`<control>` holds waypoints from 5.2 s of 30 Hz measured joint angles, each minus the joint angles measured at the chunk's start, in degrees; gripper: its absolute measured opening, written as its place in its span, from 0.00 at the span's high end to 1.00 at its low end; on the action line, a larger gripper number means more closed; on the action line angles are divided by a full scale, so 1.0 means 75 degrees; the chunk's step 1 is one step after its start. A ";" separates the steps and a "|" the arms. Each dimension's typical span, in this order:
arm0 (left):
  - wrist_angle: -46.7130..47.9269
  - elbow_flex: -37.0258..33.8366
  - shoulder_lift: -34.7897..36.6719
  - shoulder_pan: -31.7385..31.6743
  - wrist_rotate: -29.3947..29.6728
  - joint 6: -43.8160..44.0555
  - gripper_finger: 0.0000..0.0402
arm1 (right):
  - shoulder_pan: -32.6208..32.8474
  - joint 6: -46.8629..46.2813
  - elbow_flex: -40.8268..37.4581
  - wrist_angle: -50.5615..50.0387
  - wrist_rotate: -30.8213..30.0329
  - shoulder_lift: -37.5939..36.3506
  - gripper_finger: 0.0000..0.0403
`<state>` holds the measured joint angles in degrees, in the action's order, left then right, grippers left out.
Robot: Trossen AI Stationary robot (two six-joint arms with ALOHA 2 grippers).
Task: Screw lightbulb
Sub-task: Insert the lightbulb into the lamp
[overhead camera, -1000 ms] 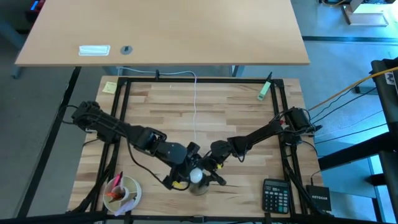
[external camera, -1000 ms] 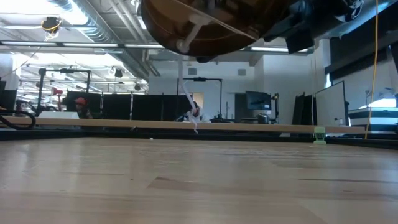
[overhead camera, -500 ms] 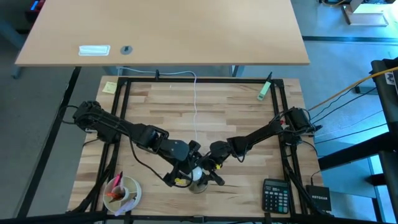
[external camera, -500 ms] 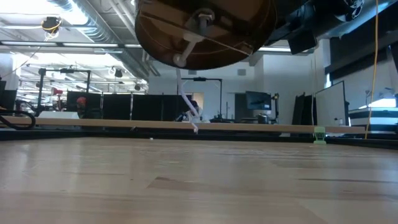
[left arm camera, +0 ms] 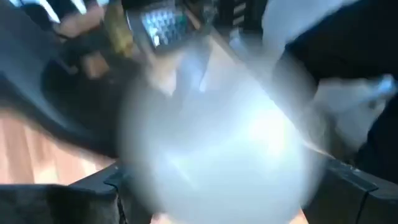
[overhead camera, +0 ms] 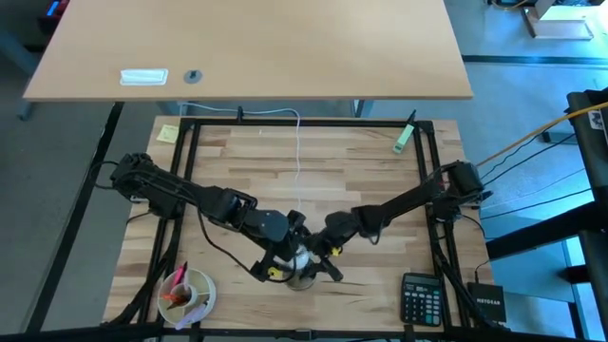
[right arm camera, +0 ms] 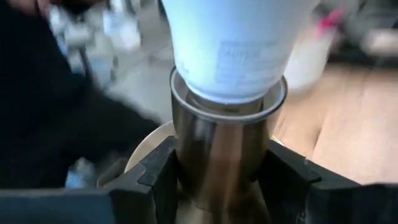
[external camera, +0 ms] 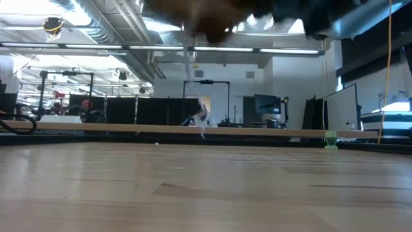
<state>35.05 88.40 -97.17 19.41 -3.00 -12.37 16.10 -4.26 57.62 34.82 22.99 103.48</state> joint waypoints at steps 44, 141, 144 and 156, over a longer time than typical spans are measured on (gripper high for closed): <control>0.3011 0.0123 0.1708 0.0575 0.3268 0.5431 0.25 | -0.0176 0.0349 -0.0026 -0.1182 -0.2324 0.0017 0.56; 0.0560 0.0036 0.0575 -0.0039 0.0021 0.0012 0.29 | -0.0385 0.0226 0.0455 -0.1889 0.1002 -0.0064 0.56; 0.0653 0.0032 0.0575 -0.0054 0.0128 0.0019 0.26 | -0.0385 0.0226 0.0462 -0.1960 0.0834 -0.0067 0.56; 0.1760 0.0443 0.0565 -0.0100 0.1097 0.0608 0.25 | -0.0403 0.0226 0.0528 -0.1966 0.0123 -0.0140 0.56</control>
<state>48.24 91.72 -92.93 18.65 5.23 -7.81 13.08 -2.57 61.58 20.07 23.91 102.43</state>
